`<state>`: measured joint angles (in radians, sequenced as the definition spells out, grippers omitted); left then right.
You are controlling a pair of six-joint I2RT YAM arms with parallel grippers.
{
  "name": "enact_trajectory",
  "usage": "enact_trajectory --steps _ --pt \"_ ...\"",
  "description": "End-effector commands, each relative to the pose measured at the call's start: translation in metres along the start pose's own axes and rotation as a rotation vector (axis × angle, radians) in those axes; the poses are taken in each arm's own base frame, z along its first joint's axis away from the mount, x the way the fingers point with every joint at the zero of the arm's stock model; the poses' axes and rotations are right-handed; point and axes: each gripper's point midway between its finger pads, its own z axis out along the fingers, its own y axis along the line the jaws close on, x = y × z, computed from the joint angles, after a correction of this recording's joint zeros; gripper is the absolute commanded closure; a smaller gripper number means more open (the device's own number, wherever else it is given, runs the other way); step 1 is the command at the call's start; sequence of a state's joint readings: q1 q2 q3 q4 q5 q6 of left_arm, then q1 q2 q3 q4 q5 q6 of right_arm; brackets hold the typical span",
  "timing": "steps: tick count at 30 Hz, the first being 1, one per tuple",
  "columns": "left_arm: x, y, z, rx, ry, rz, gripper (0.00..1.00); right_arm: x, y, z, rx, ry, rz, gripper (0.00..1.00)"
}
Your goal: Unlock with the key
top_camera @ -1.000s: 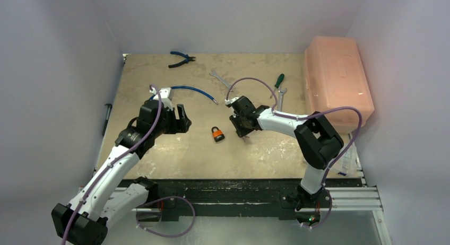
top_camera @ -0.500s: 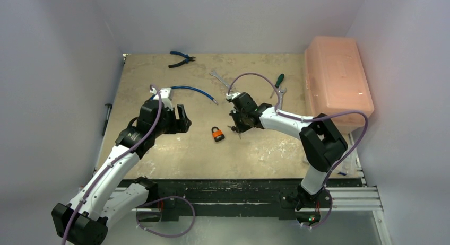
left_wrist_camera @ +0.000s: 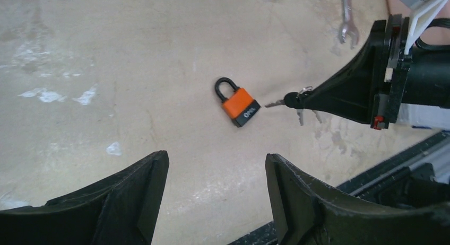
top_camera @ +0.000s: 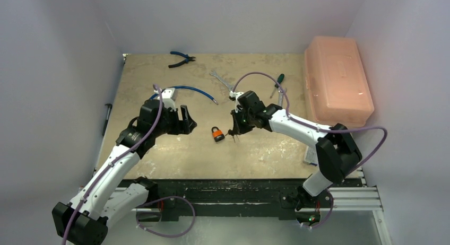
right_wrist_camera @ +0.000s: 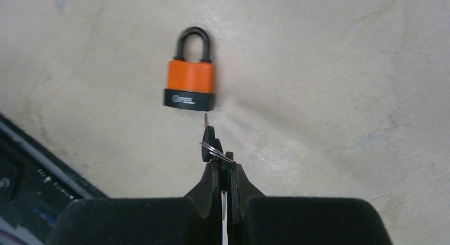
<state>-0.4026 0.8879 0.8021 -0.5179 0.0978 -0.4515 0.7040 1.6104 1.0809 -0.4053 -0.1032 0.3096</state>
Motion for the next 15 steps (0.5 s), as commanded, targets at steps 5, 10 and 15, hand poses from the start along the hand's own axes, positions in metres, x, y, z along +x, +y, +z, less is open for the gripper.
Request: enact_trajectory --steps 5,10,15 --pt "-0.005 -0.069 -0.012 0.416 -0.026 0.113 0.31 -0.015 0.061 -0.057 -0.343 -0.071 -0.142 1.0" --pt "0.0 -0.096 -0.023 0.597 -0.003 0.157 0.36 -0.013 0.085 -0.086 -0.486 -0.086 -0.203 1.0" --pt "0.006 -0.116 -0.026 0.691 0.019 0.19 0.39 -0.01 0.098 -0.104 -0.568 -0.087 -0.229 1.0"
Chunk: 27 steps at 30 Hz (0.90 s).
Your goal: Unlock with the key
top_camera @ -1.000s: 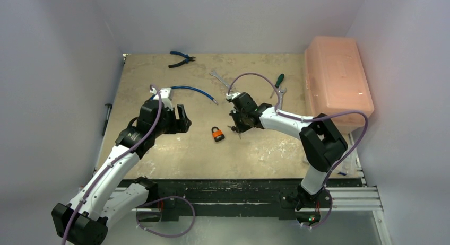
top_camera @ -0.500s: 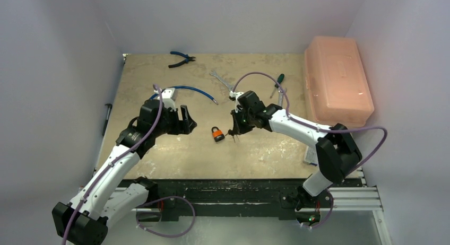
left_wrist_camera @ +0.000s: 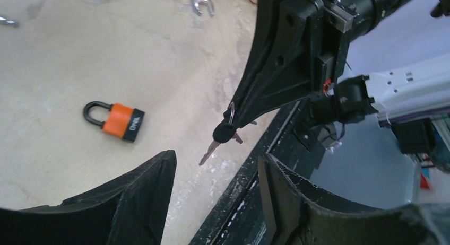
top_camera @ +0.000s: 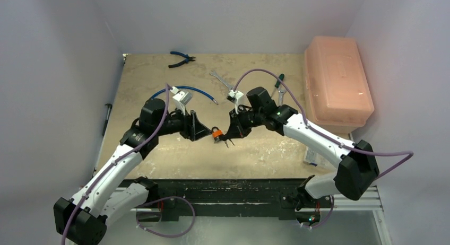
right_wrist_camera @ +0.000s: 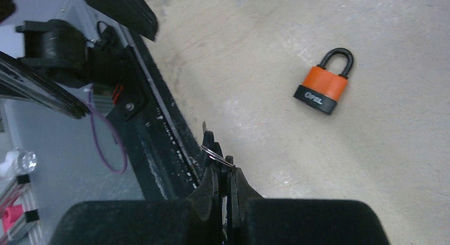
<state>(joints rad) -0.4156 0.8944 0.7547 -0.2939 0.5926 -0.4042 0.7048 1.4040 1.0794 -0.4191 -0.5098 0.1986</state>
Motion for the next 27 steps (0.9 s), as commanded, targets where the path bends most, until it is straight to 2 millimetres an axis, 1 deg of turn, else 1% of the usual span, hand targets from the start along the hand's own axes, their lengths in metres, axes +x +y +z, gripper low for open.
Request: enact_trajectory --steps 1,5,11,15,19,21,23,26,27 --pt "-0.004 -0.033 0.009 0.167 0.001 0.087 0.4 -0.005 0.032 -0.016 -0.147 -0.004 -0.063 1.0" --pt "0.001 -0.041 0.022 0.18 0.033 0.1 0.43 -0.002 0.038 -0.019 -0.166 0.003 -0.077 1.0" --pt "-0.001 -0.059 0.029 0.231 0.031 0.131 0.47 0.002 0.045 -0.025 -0.197 -0.001 -0.096 1.0" --pt "0.009 -0.066 0.039 0.254 0.07 0.142 0.49 0.004 0.048 -0.026 -0.209 -0.001 -0.103 1.0" --pt "0.017 -0.071 0.048 0.256 0.092 0.149 0.56 0.005 0.052 -0.028 -0.227 -0.001 -0.115 1.0" --pt "0.018 -0.072 0.051 0.249 0.092 0.15 0.62 0.005 0.053 -0.029 -0.228 -0.003 -0.121 1.0" --pt "0.016 -0.074 0.052 0.25 0.083 0.148 0.7 0.006 0.053 -0.03 -0.228 0.0 -0.125 1.0" --pt "0.015 -0.077 0.053 0.258 0.072 0.151 0.98 0.009 0.054 -0.032 -0.236 0.007 -0.136 1.0" --pt "0.013 -0.077 0.052 0.255 0.067 0.151 1.0 0.009 0.055 -0.033 -0.236 0.005 -0.14 1.0"
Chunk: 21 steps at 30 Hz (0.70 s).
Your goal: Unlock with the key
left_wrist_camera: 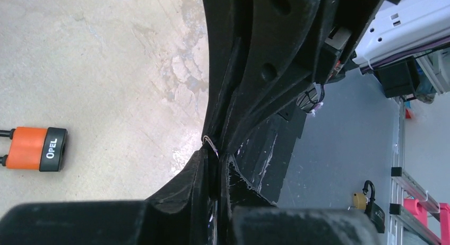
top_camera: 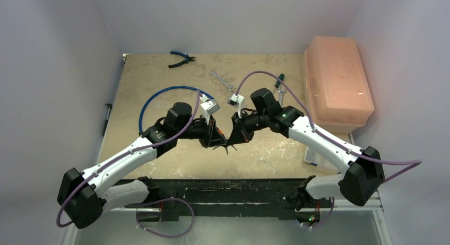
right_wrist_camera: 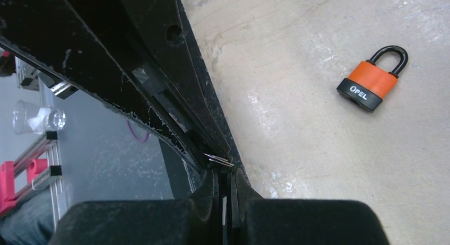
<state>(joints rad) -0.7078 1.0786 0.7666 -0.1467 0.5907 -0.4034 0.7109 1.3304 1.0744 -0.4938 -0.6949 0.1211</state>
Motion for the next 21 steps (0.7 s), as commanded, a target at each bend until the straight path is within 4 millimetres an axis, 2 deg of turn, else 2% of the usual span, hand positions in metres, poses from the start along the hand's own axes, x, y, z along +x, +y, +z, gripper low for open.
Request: enact_trajectory --steps 1,9,10,13,16,21 --pt "-0.035 -0.016 -0.001 0.027 -0.11 0.073 1.0 -0.005 0.016 -0.007 -0.048 -0.03 -0.069 1.0" --pt "-0.037 -0.021 -0.009 0.025 -0.112 0.085 1.0 -0.002 0.021 -0.011 -0.064 -0.036 -0.089 1.0" --pt "-0.037 -0.022 -0.01 0.026 -0.113 0.087 1.0 -0.002 0.021 -0.011 -0.062 -0.035 -0.09 0.97" --pt "-0.042 -0.026 -0.015 0.027 -0.13 0.098 1.0 -0.003 0.022 -0.013 -0.066 -0.04 -0.096 0.74" --pt "-0.043 -0.027 -0.017 0.026 -0.133 0.105 1.0 -0.003 0.026 -0.014 -0.083 -0.044 -0.101 0.58" --pt "-0.043 -0.029 -0.017 0.033 -0.128 0.11 1.0 -0.002 0.03 -0.015 -0.099 -0.052 -0.105 0.53"
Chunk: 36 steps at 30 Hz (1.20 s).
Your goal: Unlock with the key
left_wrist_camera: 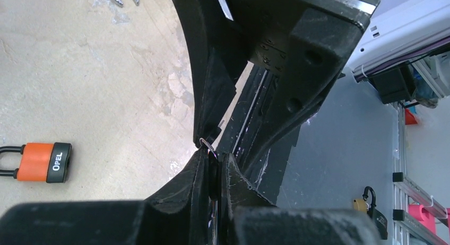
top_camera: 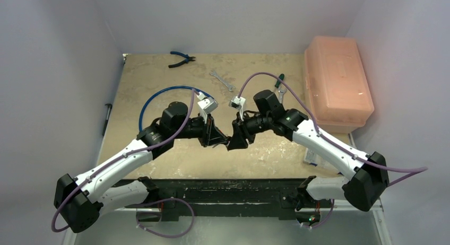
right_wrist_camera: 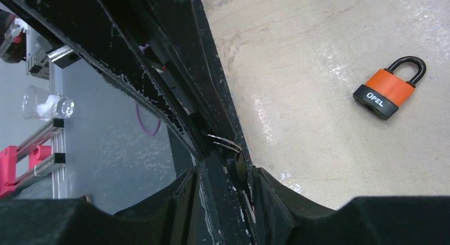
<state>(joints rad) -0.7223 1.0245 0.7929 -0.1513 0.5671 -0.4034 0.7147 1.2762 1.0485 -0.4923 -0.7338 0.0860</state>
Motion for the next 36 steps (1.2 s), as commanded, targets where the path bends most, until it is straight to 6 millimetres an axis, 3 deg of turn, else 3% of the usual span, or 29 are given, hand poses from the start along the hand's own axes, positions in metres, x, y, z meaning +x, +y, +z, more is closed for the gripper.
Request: enact_trajectory --steps 1,7,11,18,25,29,36 --pt "-0.027 -0.013 -0.006 0.021 -0.071 0.065 1.0 -0.007 0.017 -0.007 -0.051 -0.04 -0.051 0.52" --pt "-0.04 -0.002 -0.011 -0.075 -0.13 0.034 1.0 -0.03 0.009 -0.019 0.071 -0.186 -0.03 0.24" --pt "-0.05 0.005 -0.013 -0.129 -0.188 -0.019 1.0 -0.044 -0.024 -0.037 0.304 -0.368 0.097 0.15" --pt "-0.075 0.004 -0.023 -0.161 -0.335 -0.105 1.0 -0.063 -0.03 -0.072 0.393 -0.668 0.296 0.16" --pt "-0.095 -0.012 -0.027 -0.058 -0.469 -0.125 1.0 -0.072 -0.016 -0.083 0.135 -0.969 0.584 0.21" --pt "-0.1 -0.022 -0.029 0.001 -0.508 -0.125 1.0 -0.079 -0.017 -0.084 0.078 -1.021 0.682 0.2" --pt "-0.092 -0.016 -0.022 -0.007 -0.475 -0.073 1.0 -0.102 -0.009 -0.087 0.021 -1.036 0.73 0.23"
